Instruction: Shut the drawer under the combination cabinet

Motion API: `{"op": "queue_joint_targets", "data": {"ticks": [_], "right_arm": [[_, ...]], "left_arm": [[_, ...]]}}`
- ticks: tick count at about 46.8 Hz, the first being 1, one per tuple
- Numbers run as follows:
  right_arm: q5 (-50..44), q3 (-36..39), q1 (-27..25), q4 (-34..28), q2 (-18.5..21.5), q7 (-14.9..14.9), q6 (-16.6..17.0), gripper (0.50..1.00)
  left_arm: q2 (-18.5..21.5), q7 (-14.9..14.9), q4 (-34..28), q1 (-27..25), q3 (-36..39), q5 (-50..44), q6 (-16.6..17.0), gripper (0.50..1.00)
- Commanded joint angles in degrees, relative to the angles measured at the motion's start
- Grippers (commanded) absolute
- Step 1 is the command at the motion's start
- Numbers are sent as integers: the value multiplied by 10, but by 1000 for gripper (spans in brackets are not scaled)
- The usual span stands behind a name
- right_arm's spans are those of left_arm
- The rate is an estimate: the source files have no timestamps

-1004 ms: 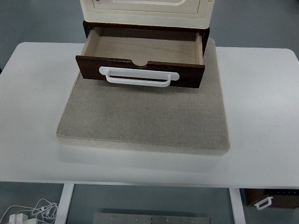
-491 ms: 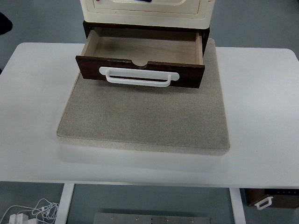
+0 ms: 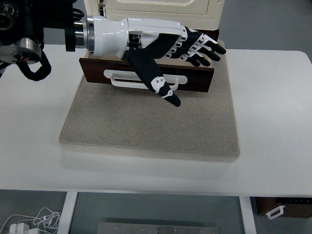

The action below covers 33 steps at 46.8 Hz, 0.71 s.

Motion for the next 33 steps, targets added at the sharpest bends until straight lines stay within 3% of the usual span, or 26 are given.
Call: {"op": "queue_joint_targets", "data": {"ticks": [1,15,25,33], "right_arm": [[0,1,0,0,0,0,0,952],[0,1,0,0,0,0,1,952],[0,0,0,0,0,0,0,952],[0,1,0,0,0,0,0,952]], "left_arm": [[-3,17,0,1,15,4,-19,996],[-3,80,0,1,40,9,-83,996],[-16,141,12,7,50,64,-124,996],[-20,171,26,7,64,76,-124,996]]}}
